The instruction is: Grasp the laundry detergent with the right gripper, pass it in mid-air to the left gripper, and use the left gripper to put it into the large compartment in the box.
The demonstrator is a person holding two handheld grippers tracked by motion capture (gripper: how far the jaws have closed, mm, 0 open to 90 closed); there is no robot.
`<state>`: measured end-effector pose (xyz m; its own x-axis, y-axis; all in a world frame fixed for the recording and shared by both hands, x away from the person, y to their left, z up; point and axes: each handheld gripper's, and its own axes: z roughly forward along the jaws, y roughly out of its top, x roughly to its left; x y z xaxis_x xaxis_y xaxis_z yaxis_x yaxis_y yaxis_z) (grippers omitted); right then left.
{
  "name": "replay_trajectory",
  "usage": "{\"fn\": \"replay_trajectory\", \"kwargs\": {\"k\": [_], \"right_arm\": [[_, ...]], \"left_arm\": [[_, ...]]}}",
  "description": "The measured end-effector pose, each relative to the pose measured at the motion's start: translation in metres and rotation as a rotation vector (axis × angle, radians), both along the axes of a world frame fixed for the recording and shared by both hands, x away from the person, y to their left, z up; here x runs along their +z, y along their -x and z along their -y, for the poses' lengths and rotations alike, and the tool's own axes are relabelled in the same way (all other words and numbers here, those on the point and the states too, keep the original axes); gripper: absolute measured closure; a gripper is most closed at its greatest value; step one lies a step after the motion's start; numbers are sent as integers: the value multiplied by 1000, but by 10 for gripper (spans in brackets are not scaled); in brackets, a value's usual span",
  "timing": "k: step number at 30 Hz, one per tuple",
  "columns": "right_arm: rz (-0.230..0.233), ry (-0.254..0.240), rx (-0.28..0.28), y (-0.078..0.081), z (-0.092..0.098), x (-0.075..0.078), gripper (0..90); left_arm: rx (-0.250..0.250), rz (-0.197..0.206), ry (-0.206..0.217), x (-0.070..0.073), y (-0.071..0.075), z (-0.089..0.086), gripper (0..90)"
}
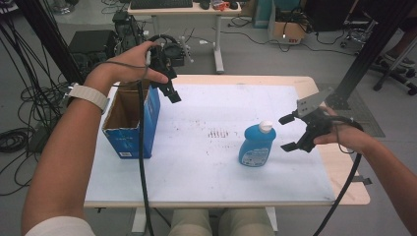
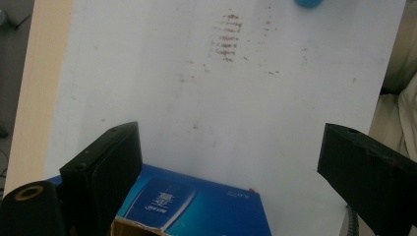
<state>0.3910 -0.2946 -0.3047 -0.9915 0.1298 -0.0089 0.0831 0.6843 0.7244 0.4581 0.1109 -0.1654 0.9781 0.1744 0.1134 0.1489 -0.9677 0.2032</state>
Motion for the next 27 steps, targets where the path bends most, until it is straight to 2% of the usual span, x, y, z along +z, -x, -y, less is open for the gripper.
{"fn": "replay_trajectory", "kwargs": {"k": [3,5,7,12,14,15,17,18,27], "right_arm": [[8,-14,1,0,0,-2,32],[8,-1,12,-1,0,-2,32],[0,-34,-5,0,0,-5,32],[0,-54,-4,0,0,-9,31],[-4,-44,9,-1,1,-10,32],[-6,-69,-9,0,1,-12,32],[-33,-81,-36,2,1,-14,33],[-30,-75,-24,1,2,-15,34],[-27,-104,-35,1,3,-19,33]], "left_arm": [[-2,0,1,0,0,0,100],[0,0,4,-1,0,1,100],[0,1,3,-1,0,1,100],[-1,-1,2,-1,0,1,100],[0,-1,3,-2,0,1,100],[1,-2,2,-2,-1,1,100],[-1,-4,-2,-2,-1,1,100],[-1,-3,-1,-2,-1,1,100],[5,-4,1,-2,-1,1,100]]}}
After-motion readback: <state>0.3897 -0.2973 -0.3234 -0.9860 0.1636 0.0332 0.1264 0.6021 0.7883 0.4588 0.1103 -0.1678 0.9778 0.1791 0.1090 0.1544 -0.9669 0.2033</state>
